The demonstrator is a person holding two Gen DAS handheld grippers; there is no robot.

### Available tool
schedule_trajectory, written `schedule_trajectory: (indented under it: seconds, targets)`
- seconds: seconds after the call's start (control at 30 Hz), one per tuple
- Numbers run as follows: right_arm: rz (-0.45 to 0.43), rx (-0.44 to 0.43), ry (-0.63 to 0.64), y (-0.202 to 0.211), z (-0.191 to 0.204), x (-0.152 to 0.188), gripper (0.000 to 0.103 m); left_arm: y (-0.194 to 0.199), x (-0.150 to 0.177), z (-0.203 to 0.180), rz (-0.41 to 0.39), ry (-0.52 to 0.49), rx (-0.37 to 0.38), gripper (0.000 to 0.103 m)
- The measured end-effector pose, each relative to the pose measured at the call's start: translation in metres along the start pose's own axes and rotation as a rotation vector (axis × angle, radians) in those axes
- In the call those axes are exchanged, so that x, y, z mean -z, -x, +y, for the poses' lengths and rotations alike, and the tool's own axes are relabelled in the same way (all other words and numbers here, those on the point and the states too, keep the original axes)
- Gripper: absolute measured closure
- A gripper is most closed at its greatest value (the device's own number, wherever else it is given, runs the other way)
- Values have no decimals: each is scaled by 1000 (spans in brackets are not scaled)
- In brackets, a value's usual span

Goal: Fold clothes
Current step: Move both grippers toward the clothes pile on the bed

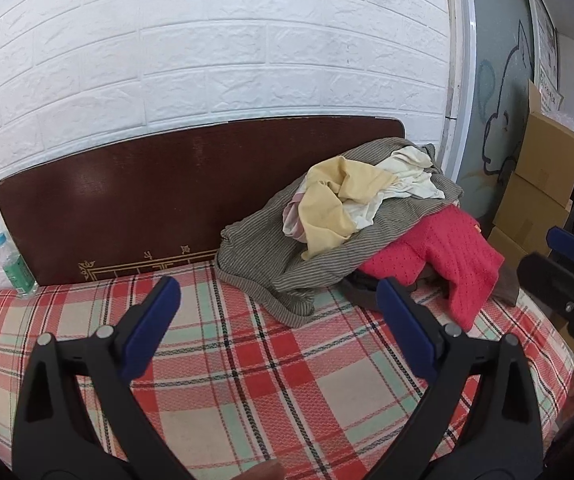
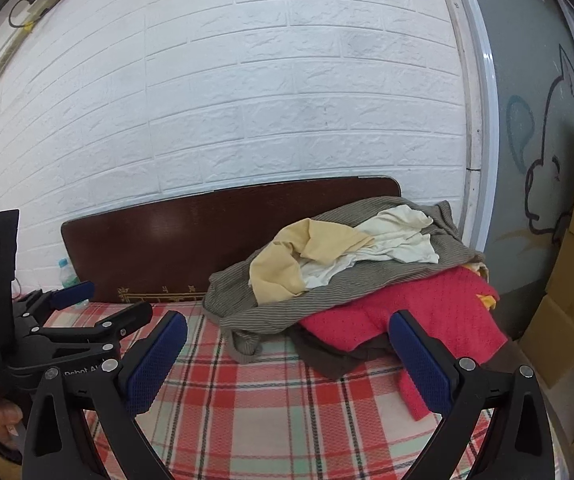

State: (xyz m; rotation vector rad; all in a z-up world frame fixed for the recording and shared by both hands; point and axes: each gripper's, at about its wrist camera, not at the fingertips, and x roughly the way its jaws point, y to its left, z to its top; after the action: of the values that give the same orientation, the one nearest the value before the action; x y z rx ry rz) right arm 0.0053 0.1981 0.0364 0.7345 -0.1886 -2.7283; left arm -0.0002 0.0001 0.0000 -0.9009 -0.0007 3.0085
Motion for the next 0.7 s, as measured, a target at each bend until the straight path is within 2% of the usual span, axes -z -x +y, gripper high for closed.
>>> schedule_trajectory:
  seconds: [0.1,0.2,0.4,0.7]
  targets:
    - [6,25,-19,-13,-16,3,0,-7,-4,-4,1,-13,-3,4]
    - [-21,64,36,-21,-10,24,0,-14,-7,-7,1,-27,-6,4]
    - [-4,66,42,-38,-19,26,0,-29,-14,-15,2,-52,-12,4]
    - [-8,66,28,-46,-29,37,0,-47,2,-26,12,-32,1,4]
